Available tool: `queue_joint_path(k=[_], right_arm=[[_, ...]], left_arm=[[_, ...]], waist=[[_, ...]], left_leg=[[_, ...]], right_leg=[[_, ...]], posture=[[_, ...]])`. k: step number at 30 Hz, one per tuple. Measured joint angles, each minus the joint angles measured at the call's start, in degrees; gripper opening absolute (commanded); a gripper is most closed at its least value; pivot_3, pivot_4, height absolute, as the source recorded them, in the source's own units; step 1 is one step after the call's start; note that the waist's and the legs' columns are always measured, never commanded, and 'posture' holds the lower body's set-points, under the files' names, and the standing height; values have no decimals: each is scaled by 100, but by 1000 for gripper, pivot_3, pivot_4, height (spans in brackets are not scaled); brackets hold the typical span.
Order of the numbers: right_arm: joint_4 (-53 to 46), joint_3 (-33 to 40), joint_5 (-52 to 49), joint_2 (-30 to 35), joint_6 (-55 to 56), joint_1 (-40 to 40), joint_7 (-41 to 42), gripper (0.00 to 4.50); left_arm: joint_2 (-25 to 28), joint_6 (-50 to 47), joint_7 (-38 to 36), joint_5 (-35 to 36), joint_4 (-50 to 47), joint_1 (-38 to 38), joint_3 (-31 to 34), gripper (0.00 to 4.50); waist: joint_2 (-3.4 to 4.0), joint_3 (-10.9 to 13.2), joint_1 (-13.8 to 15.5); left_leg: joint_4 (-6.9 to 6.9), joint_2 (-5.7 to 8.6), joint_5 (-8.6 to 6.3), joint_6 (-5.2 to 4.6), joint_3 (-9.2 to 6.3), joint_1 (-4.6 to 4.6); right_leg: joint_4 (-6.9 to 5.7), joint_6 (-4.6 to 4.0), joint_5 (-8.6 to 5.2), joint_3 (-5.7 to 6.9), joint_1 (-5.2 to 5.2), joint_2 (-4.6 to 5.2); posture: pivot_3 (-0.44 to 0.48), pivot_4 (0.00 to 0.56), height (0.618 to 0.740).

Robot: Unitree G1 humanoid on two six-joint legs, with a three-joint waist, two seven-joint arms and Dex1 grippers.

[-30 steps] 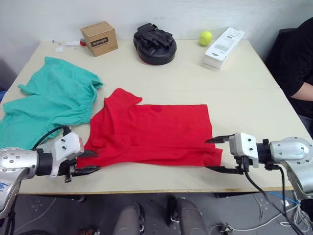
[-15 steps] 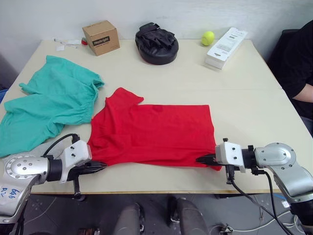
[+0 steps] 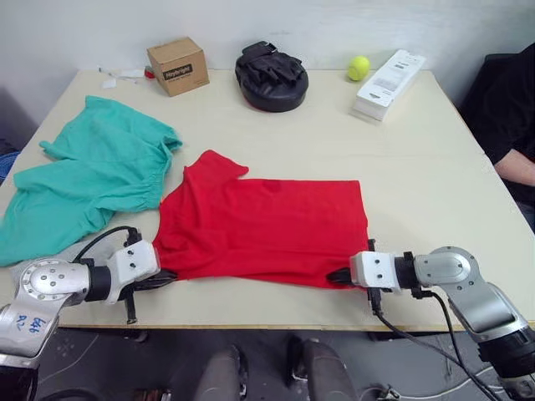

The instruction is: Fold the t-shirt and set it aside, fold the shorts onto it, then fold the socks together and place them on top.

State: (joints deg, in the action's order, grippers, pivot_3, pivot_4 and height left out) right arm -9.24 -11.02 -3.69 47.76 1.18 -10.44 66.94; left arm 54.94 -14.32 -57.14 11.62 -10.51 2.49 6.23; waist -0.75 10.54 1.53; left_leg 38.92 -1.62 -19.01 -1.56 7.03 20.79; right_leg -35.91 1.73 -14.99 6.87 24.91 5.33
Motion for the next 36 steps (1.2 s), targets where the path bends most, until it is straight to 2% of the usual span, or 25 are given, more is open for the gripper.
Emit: queue_joint_path(k=[3, 6, 11, 14, 17, 20, 23, 26, 29, 32, 36], right_arm=[[0, 124, -78, 460, 133, 231, 139, 15], [117, 354, -108, 826, 368, 425, 269, 15], [518, 482, -232, 979, 771, 479, 399, 15], [632, 521, -600, 964, 583, 472, 531, 15], [475, 560, -1129, 759, -167, 378, 561, 15], [-108, 559, -1586, 538, -772, 149, 516, 15], [-442, 415, -1589, 267, -1028, -103, 355, 15], [-429, -11, -1226, -87, -1048, -215, 131, 15], [-201, -454, -664, -486, -1038, -450, -177, 15], [-11, -632, -343, -748, -1040, -573, -463, 15], [16, -670, -101, -804, -1131, -683, -652, 15]], left_arm=[[4, 244, 27, -69, 347, -120, -32, 0], [39, 413, 98, -135, 719, -198, 55, 0], [44, 478, 109, -152, 1059, -446, 65, 0], [45, 297, 119, -102, 1066, -464, 202, 0], [42, -306, -36, 309, 666, -413, 305, 0], [38, -980, -177, 903, -25, -479, 455, 0], [27, -1450, -112, 1118, -332, -807, 418, 0], [-4, -1600, 21, 1031, -332, -1014, 183, 0], [-35, -1619, 23, 675, -186, -1086, -438, 0], [-281, -1303, 109, 321, 215, -1333, -847, 0], [-511, -895, 368, -89, 841, -1829, -1052, 0]], waist=[[29, -17, 22], [25, -47, 1], [17, -56, 0], [14, -52, -12], [12, -37, -23], [20, -27, -40], [22, -26, -34], [23, -26, -34], [23, -25, -58], [21, -27, -46], [20, -31, 1]], left_leg=[[-10, 0, -24, 8, -5, -42], [-24, -1, -28, 6, -4, -55], [-30, -1, -25, 6, -4, -58], [-31, -1, -17, -9, -3, -50], [-32, -4, -15, -4, -4, -33], [-38, -5, -14, 3, -5, -24], [-52, -3, -9, 11, -4, -33], [-63, 0, -7, 12, 0, -33], [-65, 1, 7, 34, 8, -28], [-64, 1, 14, 43, 6, -29], [-64, 4, 2, 18, -1, -48]], right_leg=[[18, 4, -7, 4, -48, 2], [23, 6, -14, 3, -57, 2], [24, 6, -15, 4, -59, 2], [24, 7, -15, 2, -52, 3], [20, 6, -15, 3, -31, 3], [19, 4, -17, 3, -19, 3], [23, 3, -17, 5, -24, 1], [27, 3, -18, 4, -22, 0], [28, 4, -18, 1, -17, -3], [26, 4, -18, 3, -17, -3], [24, 4, -17, 4, -38, 1]], posture=[[0, 150, 740], [0, 150, 740], [0, 150, 740], [0, 150, 740], [0, 150, 740], [0, 150, 740], [0, 150, 740], [0, 150, 740], [0, 150, 740], [0, 150, 740], [0, 150, 740]])
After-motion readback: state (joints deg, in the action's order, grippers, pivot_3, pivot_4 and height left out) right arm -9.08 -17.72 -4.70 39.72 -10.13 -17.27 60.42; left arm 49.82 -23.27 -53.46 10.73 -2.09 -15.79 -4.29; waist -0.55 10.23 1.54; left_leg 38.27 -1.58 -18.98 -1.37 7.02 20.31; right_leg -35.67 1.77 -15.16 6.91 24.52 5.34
